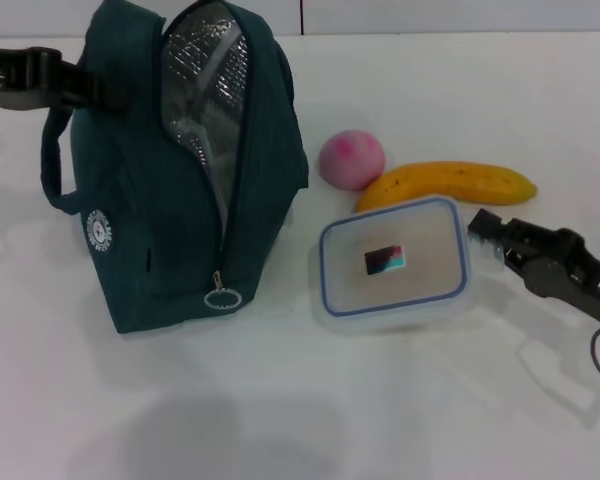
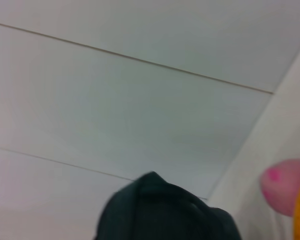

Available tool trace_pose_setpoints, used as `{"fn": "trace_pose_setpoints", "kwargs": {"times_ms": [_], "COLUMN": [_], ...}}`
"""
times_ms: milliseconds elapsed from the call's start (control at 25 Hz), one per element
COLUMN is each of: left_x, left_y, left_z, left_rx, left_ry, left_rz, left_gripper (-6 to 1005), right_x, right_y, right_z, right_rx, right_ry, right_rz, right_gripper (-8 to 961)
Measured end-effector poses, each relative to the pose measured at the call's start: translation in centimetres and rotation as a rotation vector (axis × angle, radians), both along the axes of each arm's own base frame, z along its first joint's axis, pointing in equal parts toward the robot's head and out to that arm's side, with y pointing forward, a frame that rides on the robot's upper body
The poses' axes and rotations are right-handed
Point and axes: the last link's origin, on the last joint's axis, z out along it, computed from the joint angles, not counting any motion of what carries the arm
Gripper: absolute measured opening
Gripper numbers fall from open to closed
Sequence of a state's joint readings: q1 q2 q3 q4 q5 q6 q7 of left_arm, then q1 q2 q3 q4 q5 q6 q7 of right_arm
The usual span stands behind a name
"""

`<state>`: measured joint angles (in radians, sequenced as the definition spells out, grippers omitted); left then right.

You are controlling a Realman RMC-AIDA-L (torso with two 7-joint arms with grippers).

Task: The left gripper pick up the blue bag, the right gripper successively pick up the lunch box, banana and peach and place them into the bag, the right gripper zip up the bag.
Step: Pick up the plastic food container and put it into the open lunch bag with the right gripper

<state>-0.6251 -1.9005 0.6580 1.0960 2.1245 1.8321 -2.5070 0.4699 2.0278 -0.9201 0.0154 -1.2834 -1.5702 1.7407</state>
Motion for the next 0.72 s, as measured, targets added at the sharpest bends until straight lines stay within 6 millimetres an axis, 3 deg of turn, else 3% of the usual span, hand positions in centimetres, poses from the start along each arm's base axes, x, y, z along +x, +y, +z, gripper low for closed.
{"fn": "trace_pose_setpoints", "kwargs": {"times_ms": [720], "left_x": [-0.5], "left_y": [-0.1], "left_z": [-0.5], "left_rx": [-0.018], "left_ry": [-0.021], "left_rz": [0.019], "left_gripper": [40], "right_x": [-0.8], "right_y": [-0.1], "right_z": [2.8], "right_rx": [0.115], "right_ry": [0.132], "right_rz": [0.052], "right_gripper": [96]}}
